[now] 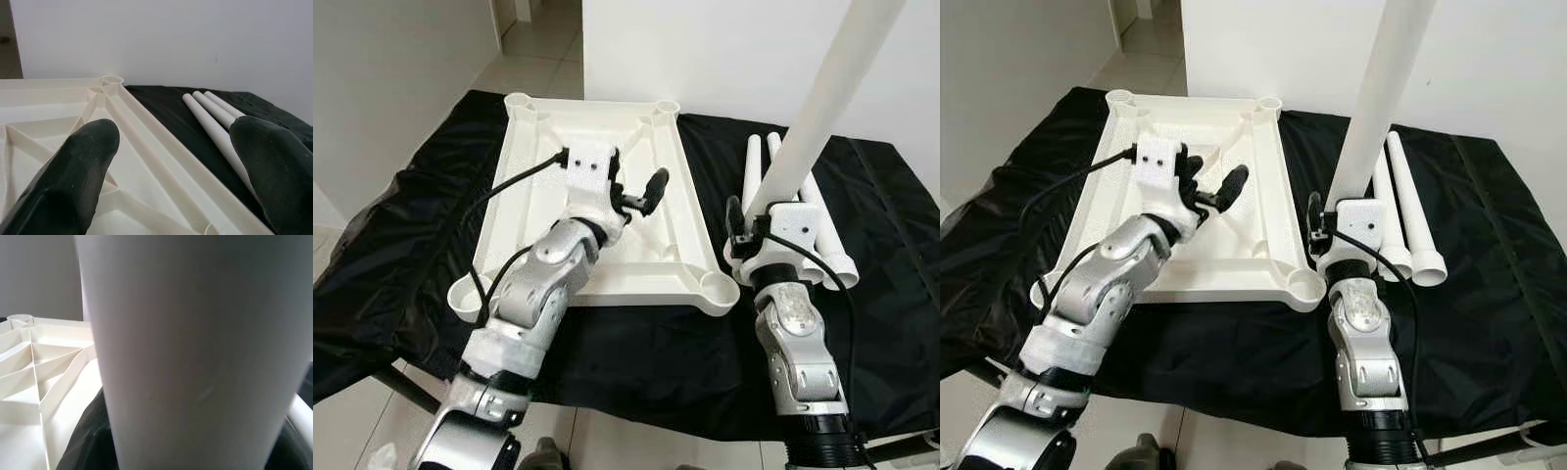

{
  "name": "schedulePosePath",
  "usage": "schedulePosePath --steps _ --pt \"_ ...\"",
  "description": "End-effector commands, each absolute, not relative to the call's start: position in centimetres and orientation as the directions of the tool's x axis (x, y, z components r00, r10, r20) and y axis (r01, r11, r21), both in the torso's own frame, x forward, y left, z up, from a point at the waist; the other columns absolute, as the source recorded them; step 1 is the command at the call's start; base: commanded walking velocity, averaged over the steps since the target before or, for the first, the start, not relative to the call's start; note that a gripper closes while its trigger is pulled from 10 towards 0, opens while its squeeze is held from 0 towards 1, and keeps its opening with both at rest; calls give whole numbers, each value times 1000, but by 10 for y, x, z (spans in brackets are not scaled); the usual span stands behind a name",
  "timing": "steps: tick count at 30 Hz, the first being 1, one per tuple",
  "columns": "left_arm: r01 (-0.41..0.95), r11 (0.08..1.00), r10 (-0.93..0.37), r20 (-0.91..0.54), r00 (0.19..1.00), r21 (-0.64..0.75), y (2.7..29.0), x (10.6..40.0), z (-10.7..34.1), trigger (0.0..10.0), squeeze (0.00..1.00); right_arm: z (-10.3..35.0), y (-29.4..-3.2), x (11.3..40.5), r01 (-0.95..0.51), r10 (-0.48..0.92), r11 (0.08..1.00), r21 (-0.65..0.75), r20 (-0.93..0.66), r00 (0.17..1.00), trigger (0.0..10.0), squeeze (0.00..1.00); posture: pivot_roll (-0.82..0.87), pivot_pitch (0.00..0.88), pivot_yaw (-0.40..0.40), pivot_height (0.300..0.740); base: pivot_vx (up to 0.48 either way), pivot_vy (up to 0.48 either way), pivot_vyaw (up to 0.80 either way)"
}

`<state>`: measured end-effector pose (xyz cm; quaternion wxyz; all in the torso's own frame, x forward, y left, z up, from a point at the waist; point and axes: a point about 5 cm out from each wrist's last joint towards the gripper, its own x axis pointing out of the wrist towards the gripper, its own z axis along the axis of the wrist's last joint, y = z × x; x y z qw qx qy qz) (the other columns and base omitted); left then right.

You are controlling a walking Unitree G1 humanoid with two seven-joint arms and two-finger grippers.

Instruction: Building children table

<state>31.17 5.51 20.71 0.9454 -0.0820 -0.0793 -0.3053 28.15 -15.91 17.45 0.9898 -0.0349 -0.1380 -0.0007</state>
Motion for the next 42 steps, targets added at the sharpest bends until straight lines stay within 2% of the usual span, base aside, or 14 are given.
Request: schedulePosePath --steps 1,7,13,16,26,28,39,42 --pt "830 558 -805 239 543 -7 42 293 208 10000 0 174 -159 279 -7 26 998 -66 282 959 10000 0 -1 0 -43 740 0 0 0" --pt "881 473 -857 242 456 15 43 279 201 10000 0 164 -161 277 -17 36 997 -76 256 966 10000 0 4 0 -47 740 0 0 0" --pt "894 447 -877 216 430 32 43 275 196 10000 0 159 -160 277 -33 55 995 -94 240 969 10000 0 5 0 -46 740 0 0 0" --pt "924 375 -919 160 360 73 42 265 188 10000 0 153 -156 276 -80 104 990 -116 217 971 10000 0 10 0 -42 740 0 0 0" --pt "942 322 -944 106 312 92 38 257 179 10000 0 139 -152 277 -115 136 986 -124 176 975 10000 0 9 2 -36 740 0 0 0" --pt "957 273 -961 76 266 103 35 253 175 10000 0 135 -151 279 -130 149 984 -122 167 975 10000 0 9 3 -34 740 0 0 0" --pt "968 233 -972 44 230 89 37 248 172 10000 0 128 -148 279 -160 183 976 -146 159 970 10000 0 15 1 -28 740 0 0 0" --pt "972 218 -976 24 217 82 38 246 169 10000 0 124 -143 276 -208 236 962 -175 160 959 10000 0 18 2 -26 740 0 0 0"
